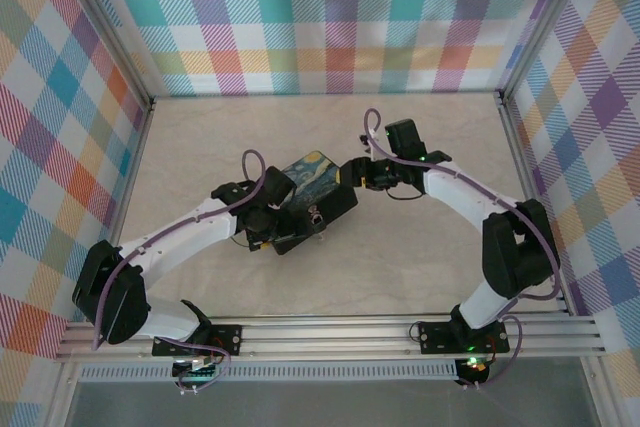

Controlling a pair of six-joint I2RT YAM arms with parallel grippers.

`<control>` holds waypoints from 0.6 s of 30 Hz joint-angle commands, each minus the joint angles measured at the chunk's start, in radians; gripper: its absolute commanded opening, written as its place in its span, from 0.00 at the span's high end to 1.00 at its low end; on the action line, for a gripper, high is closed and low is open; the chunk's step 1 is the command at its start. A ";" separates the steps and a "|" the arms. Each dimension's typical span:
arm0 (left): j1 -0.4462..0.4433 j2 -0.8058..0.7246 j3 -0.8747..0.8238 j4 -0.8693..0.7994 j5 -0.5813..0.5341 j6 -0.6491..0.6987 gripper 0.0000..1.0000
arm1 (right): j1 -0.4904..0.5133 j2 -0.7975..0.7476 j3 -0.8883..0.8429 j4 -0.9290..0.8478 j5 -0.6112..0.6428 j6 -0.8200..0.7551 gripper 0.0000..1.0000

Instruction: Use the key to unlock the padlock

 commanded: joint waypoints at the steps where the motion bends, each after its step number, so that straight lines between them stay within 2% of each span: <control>1: -0.004 -0.011 0.106 0.259 0.175 0.000 0.05 | 0.091 -0.049 -0.020 -0.139 -0.182 0.063 0.44; 11: 0.010 0.044 0.140 0.351 0.345 -0.115 0.06 | 0.096 -0.100 -0.021 -0.307 -0.200 0.095 0.53; 18: 0.036 0.038 0.182 0.356 0.406 -0.154 0.06 | 0.097 -0.148 -0.006 -0.420 -0.205 0.088 0.53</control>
